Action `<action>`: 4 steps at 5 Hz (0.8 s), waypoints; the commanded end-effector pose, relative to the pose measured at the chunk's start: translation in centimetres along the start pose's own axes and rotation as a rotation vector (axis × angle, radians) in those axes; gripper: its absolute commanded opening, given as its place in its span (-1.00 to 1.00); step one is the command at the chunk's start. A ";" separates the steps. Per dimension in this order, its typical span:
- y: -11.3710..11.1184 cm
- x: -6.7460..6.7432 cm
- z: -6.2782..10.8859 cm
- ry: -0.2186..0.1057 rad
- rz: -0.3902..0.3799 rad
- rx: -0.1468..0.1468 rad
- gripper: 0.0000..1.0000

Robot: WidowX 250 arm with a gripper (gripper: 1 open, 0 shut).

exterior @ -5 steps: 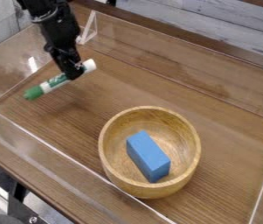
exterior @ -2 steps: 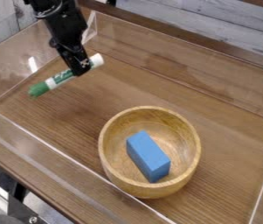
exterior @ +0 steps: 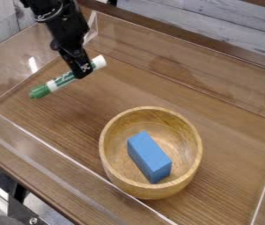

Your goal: Put the green marker in the brown bowl

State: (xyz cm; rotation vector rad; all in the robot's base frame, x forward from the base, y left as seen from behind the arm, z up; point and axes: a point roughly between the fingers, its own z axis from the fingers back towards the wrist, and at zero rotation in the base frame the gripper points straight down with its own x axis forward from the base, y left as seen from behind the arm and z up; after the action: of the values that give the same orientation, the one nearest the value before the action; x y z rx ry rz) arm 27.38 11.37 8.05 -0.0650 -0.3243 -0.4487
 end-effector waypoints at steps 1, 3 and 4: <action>0.3 0.8 1.4 -0.041 -0.043 0.059 -1.00; 0.5 0.5 1.0 -0.049 -0.085 0.081 -1.00; 0.6 0.3 0.7 -0.054 -0.102 0.091 -1.00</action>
State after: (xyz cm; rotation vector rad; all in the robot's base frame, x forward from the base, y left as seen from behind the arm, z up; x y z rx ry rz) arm 27.29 11.44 7.29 -0.0137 -0.3633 -0.5350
